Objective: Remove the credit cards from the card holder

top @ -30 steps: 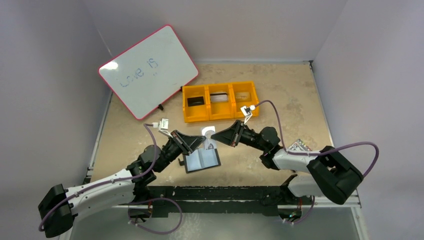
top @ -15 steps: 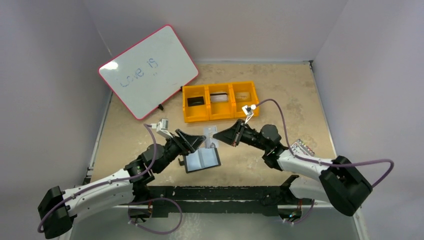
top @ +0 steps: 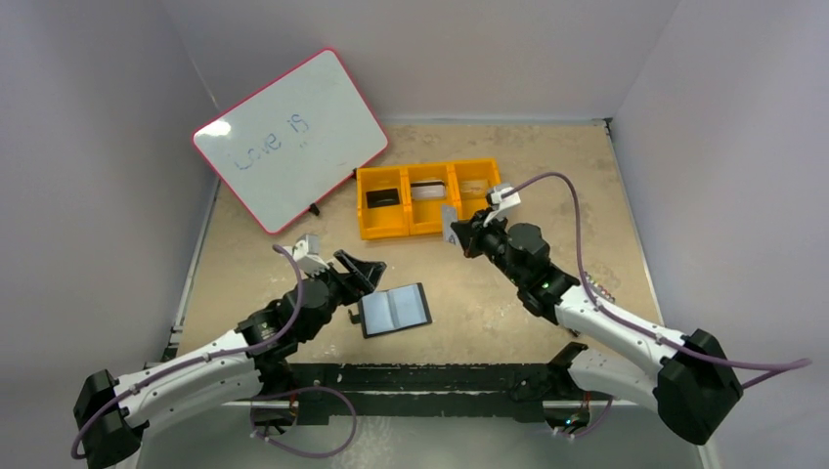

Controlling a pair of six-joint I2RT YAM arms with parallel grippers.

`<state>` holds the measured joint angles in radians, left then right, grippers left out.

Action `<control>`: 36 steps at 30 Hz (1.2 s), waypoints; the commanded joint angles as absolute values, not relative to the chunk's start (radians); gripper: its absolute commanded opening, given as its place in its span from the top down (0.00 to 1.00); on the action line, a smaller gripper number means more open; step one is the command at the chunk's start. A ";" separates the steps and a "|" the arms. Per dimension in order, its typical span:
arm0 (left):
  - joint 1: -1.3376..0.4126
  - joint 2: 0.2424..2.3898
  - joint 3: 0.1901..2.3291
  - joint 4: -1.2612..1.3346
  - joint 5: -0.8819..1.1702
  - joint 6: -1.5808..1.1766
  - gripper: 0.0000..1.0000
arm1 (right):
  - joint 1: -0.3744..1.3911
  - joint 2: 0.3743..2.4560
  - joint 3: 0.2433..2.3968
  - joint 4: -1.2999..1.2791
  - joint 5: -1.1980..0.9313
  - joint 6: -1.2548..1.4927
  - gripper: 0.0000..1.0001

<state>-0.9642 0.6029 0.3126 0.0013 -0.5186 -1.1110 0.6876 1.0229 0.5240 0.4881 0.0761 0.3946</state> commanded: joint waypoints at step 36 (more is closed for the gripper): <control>-0.962 0.559 0.489 -0.239 -0.537 -0.977 0.20 | 0.687 1.590 0.959 0.451 0.115 -0.690 1.00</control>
